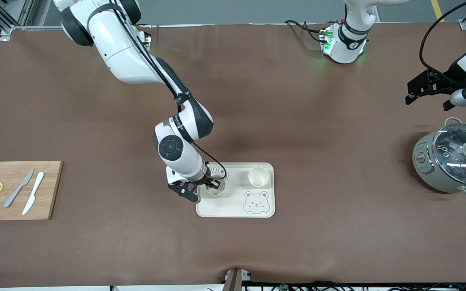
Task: Place white IKEA cup upright on tray with both arms
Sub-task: 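Lower the cup onto the tray beside the first cup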
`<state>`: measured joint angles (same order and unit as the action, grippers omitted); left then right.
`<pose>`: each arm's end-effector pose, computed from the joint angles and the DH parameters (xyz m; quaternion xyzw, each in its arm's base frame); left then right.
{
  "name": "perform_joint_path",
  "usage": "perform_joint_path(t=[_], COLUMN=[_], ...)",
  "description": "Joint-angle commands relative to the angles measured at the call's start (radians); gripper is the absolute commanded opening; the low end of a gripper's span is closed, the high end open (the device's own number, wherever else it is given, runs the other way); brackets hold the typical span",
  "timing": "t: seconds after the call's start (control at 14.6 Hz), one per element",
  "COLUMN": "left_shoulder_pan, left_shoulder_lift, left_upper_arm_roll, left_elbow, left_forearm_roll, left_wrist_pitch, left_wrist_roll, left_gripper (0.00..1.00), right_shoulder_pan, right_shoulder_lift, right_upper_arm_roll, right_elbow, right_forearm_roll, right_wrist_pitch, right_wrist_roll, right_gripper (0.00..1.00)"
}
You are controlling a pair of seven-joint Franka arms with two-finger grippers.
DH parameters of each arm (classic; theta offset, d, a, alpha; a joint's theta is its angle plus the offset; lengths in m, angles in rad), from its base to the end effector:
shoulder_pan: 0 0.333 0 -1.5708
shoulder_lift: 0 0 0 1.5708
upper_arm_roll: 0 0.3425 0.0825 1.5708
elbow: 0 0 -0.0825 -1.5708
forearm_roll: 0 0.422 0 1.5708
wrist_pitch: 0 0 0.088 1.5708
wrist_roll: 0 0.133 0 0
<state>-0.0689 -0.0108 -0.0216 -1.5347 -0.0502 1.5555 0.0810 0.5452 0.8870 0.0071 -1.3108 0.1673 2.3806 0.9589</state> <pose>0.5856 -0.0600 0.6486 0.9958 -0.0864 0.0157 0.0250 0.6952 0.4323 0.1902 -0.9602 0.2557 -0.0212 0.1100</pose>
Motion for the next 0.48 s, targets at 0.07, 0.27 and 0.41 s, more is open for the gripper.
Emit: perform_joint_path(t=[0.07, 0.27, 0.41], left_shoulder_pan=[0.004, 0.006, 0.006], left_shoulder_lift=[0.011, 0.014, 0.015], left_upper_arm_roll=[0.002, 0.0, 0.0], left_elbow=[0.019, 0.022, 0.022], left_forearm_roll=[-0.005, -0.005, -0.005], left_wrist_pitch=[-0.018, -0.017, -0.017], left_wrist_roll=[-0.004, -0.006, -0.006], left_gripper=[1.0, 1.0, 1.0], right_shoulder_pan=[0.009, 0.01, 0.012], right_shoulder_lift=[0.009, 0.016, 0.018], right_upper_arm_roll=[-0.009, -0.009, -0.009], right_elbow=[0.001, 0.001, 0.001], right_forearm_roll=[-0.02, -0.02, -0.02], right_wrist_pitch=[0.022, 0.025, 0.035], right_wrist_roll=[0.027, 0.027, 0.027], right_gripper=[0.0, 0.0, 0.0])
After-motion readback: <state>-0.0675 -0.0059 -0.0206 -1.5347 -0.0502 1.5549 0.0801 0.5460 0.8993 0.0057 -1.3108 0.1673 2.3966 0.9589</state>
